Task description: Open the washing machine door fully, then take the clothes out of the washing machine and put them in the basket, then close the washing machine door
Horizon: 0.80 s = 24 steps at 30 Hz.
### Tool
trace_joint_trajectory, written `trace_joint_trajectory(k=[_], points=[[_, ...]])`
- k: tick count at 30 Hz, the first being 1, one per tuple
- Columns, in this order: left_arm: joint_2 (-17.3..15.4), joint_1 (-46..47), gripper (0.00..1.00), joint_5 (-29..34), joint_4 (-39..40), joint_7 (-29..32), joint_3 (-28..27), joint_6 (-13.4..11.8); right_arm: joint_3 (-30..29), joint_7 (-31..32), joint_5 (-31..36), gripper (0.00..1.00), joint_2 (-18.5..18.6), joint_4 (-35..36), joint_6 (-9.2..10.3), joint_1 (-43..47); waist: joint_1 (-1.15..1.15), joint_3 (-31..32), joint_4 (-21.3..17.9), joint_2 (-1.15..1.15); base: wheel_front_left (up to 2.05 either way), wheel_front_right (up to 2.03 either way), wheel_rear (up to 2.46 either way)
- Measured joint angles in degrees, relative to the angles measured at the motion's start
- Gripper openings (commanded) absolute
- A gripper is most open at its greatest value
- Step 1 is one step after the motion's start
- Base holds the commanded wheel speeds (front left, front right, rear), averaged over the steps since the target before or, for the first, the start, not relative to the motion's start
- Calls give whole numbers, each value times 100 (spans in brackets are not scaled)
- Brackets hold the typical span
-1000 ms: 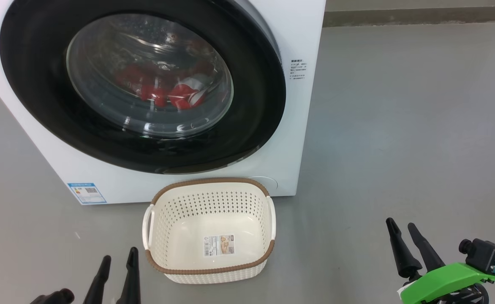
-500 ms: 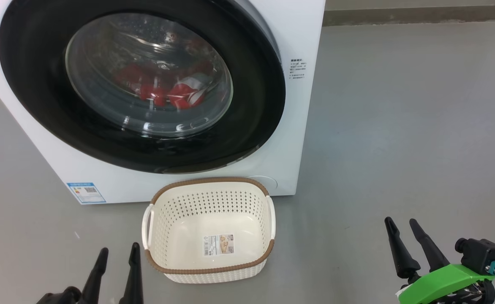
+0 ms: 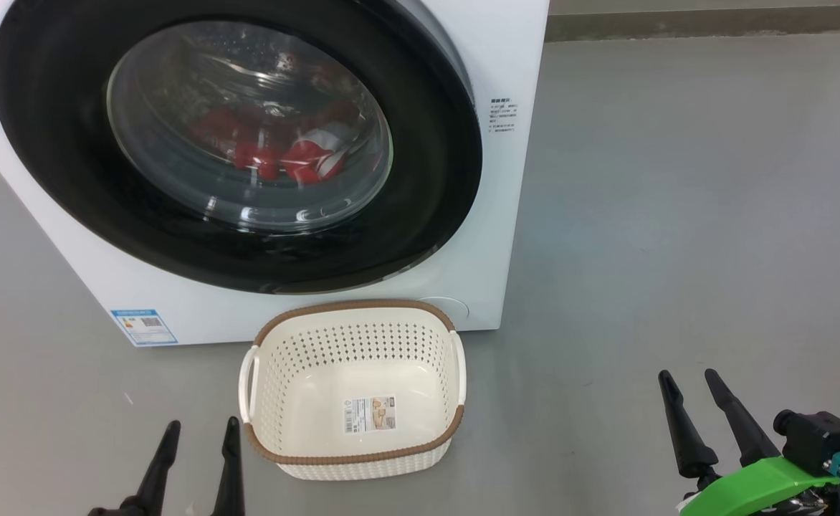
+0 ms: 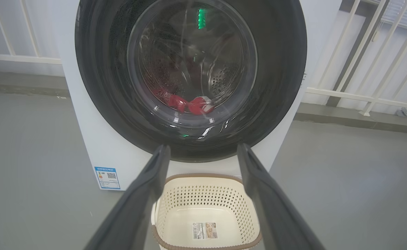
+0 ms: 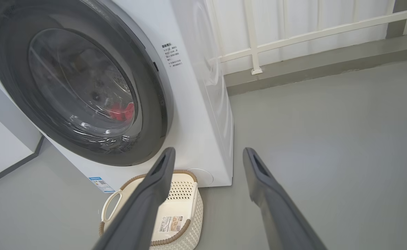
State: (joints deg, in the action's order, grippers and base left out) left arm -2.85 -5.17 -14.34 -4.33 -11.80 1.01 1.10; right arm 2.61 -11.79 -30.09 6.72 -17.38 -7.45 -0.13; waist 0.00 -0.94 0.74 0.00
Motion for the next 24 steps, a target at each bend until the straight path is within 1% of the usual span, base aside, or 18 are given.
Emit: trace_joint_trajectory(k=[3,16,18,24], points=[[1,-25,100,109,26,-47,-14,0,-1,-35,105,100,0,2,0,31,0,-4,1,0,0,0,0],[4,-142,100,959,97,-248,-82,54,-13,-242,794,100,-2,58,0,191,0,32,-25,0,0,0,0],[5,-175,100,993,94,-248,-89,94,-21,-242,889,100,-3,65,-1,218,0,32,-36,0,0,0,0],[8,-190,100,973,33,-248,-132,143,-69,-242,894,100,-15,86,-1,232,0,22,-70,0,0,0,0]])
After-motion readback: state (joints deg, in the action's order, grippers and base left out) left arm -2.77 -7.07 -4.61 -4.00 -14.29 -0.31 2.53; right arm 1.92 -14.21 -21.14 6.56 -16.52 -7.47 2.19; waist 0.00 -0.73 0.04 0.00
